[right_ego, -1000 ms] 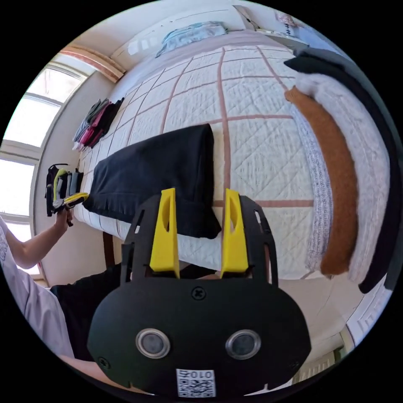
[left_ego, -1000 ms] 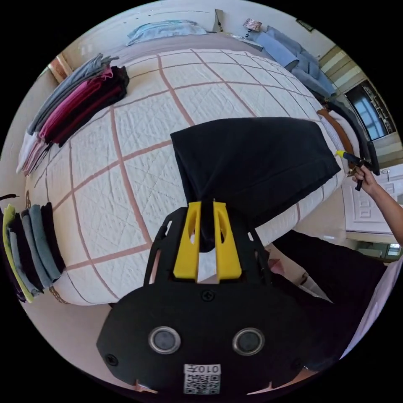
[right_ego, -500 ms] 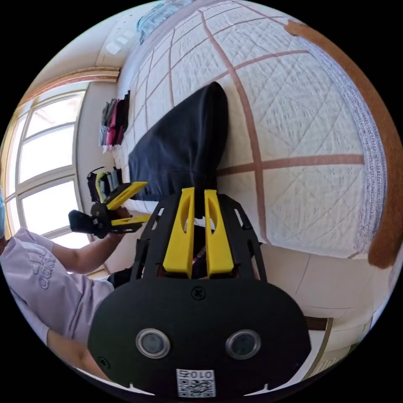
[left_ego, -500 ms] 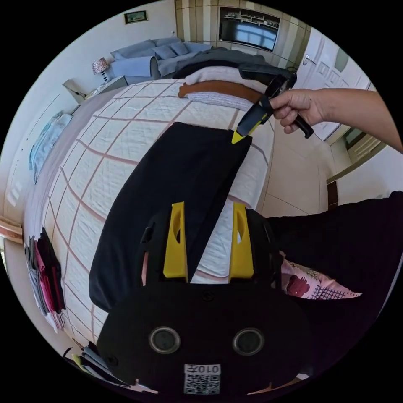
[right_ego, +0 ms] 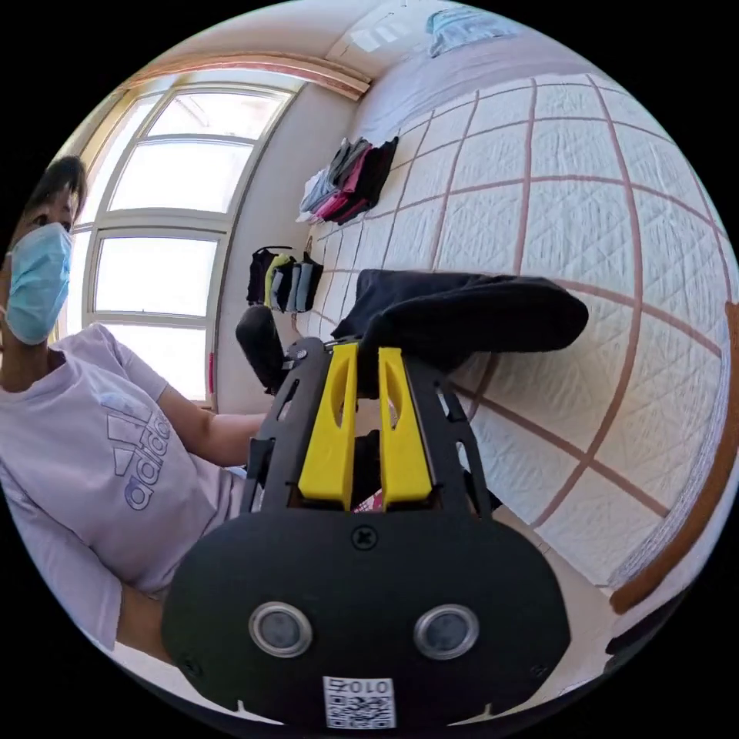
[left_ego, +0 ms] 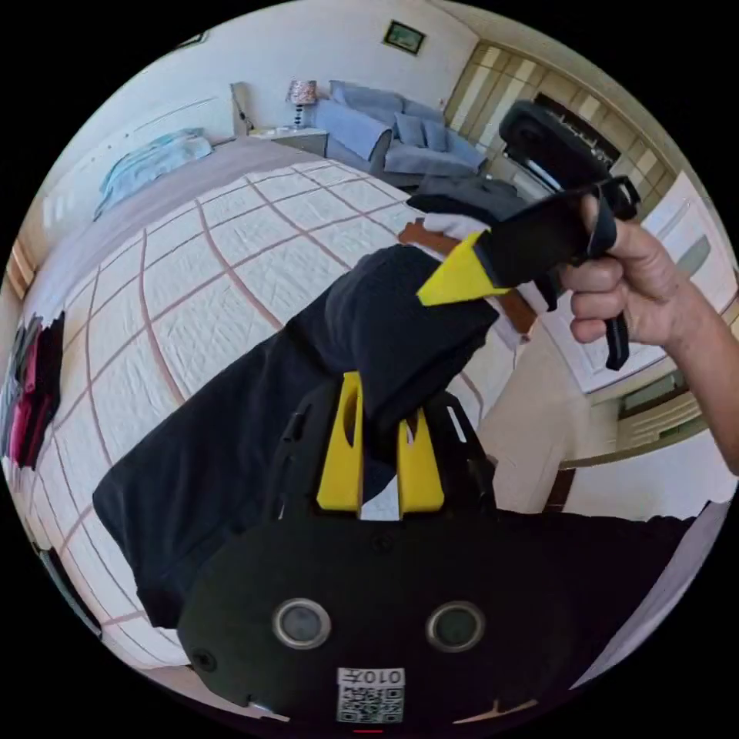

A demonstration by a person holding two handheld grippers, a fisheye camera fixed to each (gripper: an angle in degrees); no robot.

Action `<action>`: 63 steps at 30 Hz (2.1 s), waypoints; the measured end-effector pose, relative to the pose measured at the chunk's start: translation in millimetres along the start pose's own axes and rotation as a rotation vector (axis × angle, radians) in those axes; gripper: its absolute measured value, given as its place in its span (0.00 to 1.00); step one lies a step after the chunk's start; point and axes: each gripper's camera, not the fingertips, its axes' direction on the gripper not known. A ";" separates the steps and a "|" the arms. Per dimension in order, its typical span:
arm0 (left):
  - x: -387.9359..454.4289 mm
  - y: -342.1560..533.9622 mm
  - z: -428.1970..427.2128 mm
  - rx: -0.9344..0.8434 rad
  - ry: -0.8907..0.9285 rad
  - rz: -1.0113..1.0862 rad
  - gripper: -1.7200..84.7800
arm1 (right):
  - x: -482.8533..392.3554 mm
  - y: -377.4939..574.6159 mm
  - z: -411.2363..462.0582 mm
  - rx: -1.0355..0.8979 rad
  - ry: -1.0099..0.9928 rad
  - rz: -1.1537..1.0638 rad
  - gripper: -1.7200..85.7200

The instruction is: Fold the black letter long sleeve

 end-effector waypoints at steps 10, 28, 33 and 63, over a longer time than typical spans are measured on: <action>-250.7 241.1 -145.3 0.673 0.483 -0.860 0.09 | 3.8 -26.5 35.9 0.163 -0.066 -0.027 0.05; -288.0 339.0 -158.4 0.794 0.577 -1.125 0.12 | -14.4 -171.0 388.5 -0.706 0.150 -0.705 0.10; -277.7 335.9 -172.2 0.786 0.495 -1.138 0.10 | 33.5 -177.5 377.2 -0.609 0.204 -0.449 0.07; -239.9 175.0 -174.4 0.123 0.048 -0.529 0.15 | 64.9 -116.3 478.3 -0.346 0.229 -0.429 0.08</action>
